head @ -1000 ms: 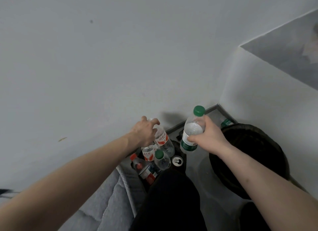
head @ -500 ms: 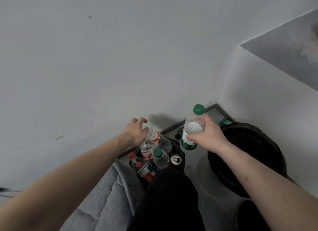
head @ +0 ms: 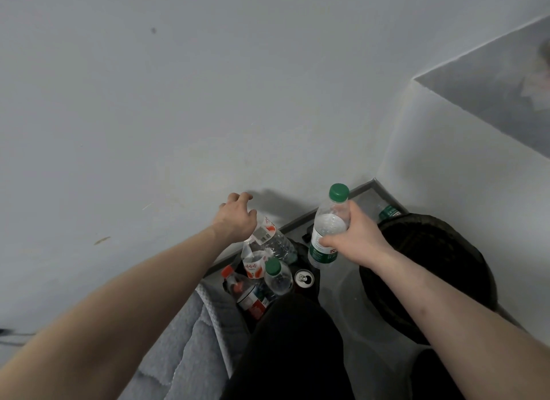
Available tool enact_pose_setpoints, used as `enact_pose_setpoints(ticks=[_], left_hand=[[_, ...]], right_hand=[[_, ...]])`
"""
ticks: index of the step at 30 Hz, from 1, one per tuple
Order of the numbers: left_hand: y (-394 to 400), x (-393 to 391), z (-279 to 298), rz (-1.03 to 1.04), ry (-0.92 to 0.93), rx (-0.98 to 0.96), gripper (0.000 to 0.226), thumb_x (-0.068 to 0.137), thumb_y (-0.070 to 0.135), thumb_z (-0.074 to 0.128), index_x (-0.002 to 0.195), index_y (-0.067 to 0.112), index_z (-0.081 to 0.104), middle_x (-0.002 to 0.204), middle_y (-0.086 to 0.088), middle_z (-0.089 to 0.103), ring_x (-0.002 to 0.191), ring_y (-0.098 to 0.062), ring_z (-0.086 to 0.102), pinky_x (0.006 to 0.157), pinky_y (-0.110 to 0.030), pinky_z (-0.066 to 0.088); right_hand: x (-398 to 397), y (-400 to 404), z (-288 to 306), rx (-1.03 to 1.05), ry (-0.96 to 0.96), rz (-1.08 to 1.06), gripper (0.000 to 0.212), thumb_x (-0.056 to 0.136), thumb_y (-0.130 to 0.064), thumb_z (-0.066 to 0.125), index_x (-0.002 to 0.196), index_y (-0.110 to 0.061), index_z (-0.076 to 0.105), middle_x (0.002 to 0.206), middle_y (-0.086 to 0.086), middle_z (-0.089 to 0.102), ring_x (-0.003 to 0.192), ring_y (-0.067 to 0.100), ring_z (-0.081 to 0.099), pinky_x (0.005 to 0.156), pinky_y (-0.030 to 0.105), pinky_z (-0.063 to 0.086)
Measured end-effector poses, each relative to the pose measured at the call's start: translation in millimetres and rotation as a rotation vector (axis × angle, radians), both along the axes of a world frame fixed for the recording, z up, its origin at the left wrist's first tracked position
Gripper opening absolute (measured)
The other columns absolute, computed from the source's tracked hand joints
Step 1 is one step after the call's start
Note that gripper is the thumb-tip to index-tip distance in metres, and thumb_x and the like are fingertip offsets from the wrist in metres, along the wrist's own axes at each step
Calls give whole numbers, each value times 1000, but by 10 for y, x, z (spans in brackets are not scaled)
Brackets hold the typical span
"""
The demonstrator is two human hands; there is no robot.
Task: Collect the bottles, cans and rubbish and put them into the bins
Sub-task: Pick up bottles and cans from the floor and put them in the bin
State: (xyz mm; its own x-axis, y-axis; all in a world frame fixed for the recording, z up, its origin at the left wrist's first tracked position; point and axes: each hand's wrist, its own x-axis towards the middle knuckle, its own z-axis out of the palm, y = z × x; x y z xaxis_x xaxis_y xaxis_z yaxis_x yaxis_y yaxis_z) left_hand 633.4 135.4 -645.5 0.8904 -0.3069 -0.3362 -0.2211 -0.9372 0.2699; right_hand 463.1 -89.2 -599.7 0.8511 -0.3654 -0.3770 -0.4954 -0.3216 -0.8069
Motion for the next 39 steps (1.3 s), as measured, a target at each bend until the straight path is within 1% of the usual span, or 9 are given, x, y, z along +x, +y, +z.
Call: enact_pose_setpoints(ticks=[10, 13, 20, 23, 25, 28, 30, 33, 39], left_hand=[[17, 148, 16, -9, -23, 52, 54, 99, 28, 41, 152, 19, 35, 156, -9, 31, 131, -41, 46, 112, -46, 38], [13, 117, 64, -21, -21, 63, 54, 99, 27, 41, 152, 19, 34, 156, -10, 30, 132, -42, 44, 111, -46, 38], [77, -444, 409, -150, -188, -122, 51, 97, 31, 52, 145, 20, 43, 150, -5, 39, 136, -29, 40, 115, -44, 37], [203, -830, 461, -199, -180, -203, 46, 95, 31, 57, 139, 23, 48, 147, 1, 41, 134, -22, 41, 115, -38, 36], [282, -1042, 482, -202, -184, -245, 41, 94, 28, 59, 133, 25, 52, 141, 4, 44, 128, -17, 43, 111, -32, 37], [369, -1379, 520, -143, -169, -315, 21, 88, 30, 58, 109, 30, 56, 113, 10, 53, 103, -12, 54, 91, -28, 46], [405, -1616, 454, -144, -77, -243, 10, 85, 33, 56, 94, 29, 54, 97, 10, 57, 91, -16, 60, 79, -33, 49], [344, -1935, 270, -171, 214, -8, 12, 81, 33, 52, 90, 25, 52, 100, 2, 65, 97, -25, 64, 79, -33, 51], [131, -2175, -304, -5, 601, 263, 43, 90, 34, 53, 123, 8, 63, 128, -14, 65, 115, -33, 64, 95, -37, 55]], right_hand=[[-13, -27, -98, -31, 35, 36, 66, 70, -17, 83, 125, -30, 49, 120, -12, 58, 106, 14, 59, 84, 29, 46], [-37, -67, -99, -42, 41, 35, 65, 69, -18, 83, 123, -30, 50, 118, -13, 59, 104, 14, 60, 83, 31, 48], [-140, -89, -119, -56, 38, 73, 67, 68, -23, 84, 125, -31, 50, 121, -12, 60, 106, 14, 61, 85, 30, 48], [-232, -39, -132, -55, 41, 107, 67, 68, -28, 85, 124, -32, 50, 118, -13, 60, 103, 11, 61, 77, 26, 49], [-279, -16, -141, -53, 38, 110, 65, 69, -30, 84, 124, -33, 51, 117, -14, 60, 102, 10, 61, 72, 22, 47], [-318, 22, -192, -53, 51, 95, 63, 69, -31, 85, 122, -32, 52, 116, -13, 61, 104, 11, 61, 77, 25, 47], [-308, 53, -274, -62, 73, 88, 63, 68, -32, 86, 121, -31, 53, 116, -11, 62, 104, 13, 61, 82, 28, 48], [-232, 132, -378, -81, 84, 88, 63, 68, -29, 87, 121, -28, 54, 115, -8, 62, 103, 15, 61, 84, 29, 46], [125, 285, -566, -146, 56, 118, 64, 65, -27, 88, 118, -21, 52, 114, -2, 64, 105, 22, 63, 83, 32, 48]])
